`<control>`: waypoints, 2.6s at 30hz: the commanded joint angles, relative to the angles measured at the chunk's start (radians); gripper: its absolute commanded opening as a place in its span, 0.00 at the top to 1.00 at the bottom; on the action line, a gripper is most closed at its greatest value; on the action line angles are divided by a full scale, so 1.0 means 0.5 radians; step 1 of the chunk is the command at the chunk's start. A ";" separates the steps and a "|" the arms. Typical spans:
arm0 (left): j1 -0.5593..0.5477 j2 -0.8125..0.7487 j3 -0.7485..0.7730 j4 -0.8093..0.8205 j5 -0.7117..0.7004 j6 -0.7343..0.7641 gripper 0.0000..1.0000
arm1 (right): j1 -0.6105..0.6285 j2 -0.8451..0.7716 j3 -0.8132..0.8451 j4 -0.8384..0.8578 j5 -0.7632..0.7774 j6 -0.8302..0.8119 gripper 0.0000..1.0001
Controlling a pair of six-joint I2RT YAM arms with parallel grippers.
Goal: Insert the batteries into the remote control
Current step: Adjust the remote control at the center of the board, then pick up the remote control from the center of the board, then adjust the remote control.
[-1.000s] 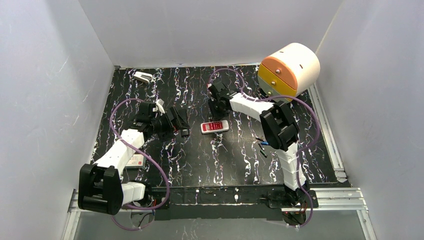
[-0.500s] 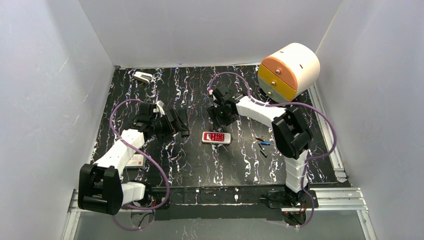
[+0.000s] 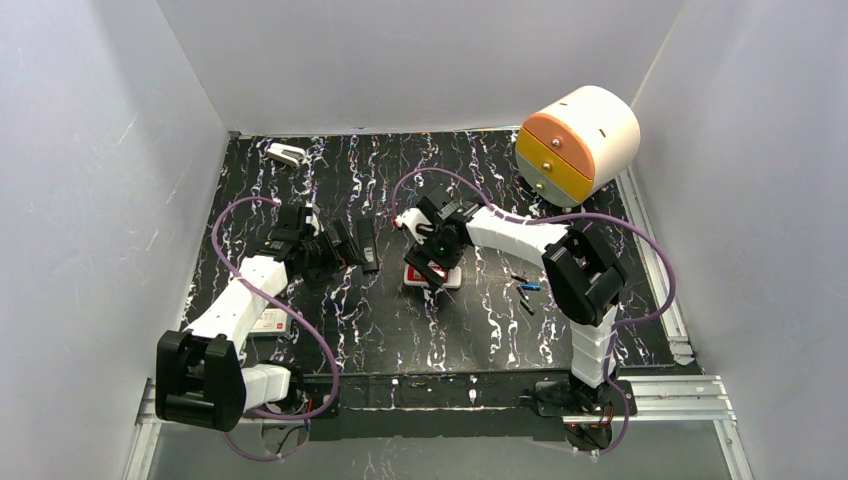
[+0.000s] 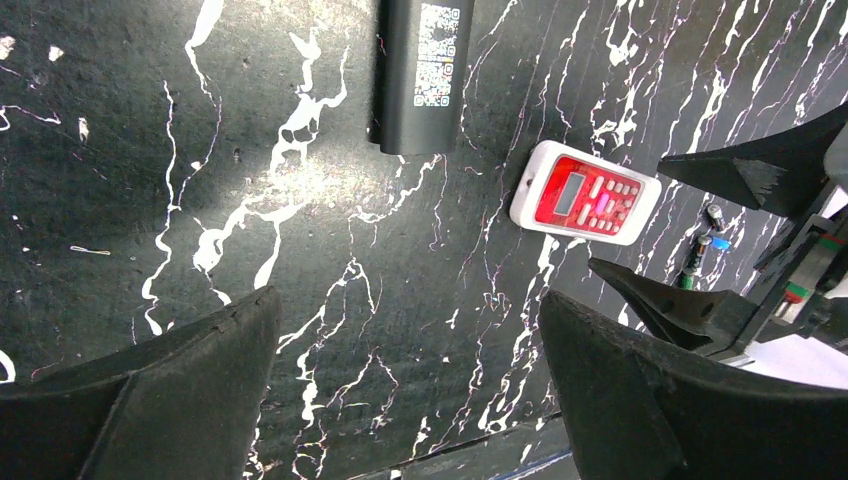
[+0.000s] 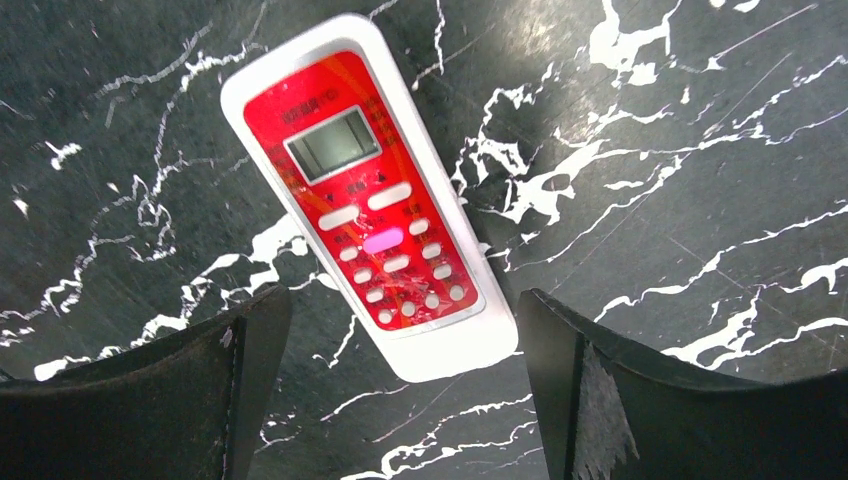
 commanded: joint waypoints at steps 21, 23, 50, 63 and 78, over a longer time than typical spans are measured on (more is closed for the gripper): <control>-0.007 0.070 0.055 -0.059 0.075 -0.008 0.01 | 0.089 0.025 -0.191 0.189 0.121 -0.143 0.23; -0.007 0.066 0.052 -0.060 0.072 -0.011 0.02 | 0.093 0.035 -0.202 0.225 0.196 -0.109 0.27; -0.004 -0.156 0.140 0.635 0.643 -0.214 0.01 | -0.421 -0.225 -0.850 3.043 -1.368 2.794 0.57; -0.004 0.013 0.249 1.262 1.093 -0.476 0.01 | -0.366 -0.042 -0.950 4.548 -1.435 4.071 0.56; -0.025 0.092 0.080 1.648 1.212 -0.900 0.03 | -0.293 -0.048 -0.865 4.141 -1.546 3.804 0.55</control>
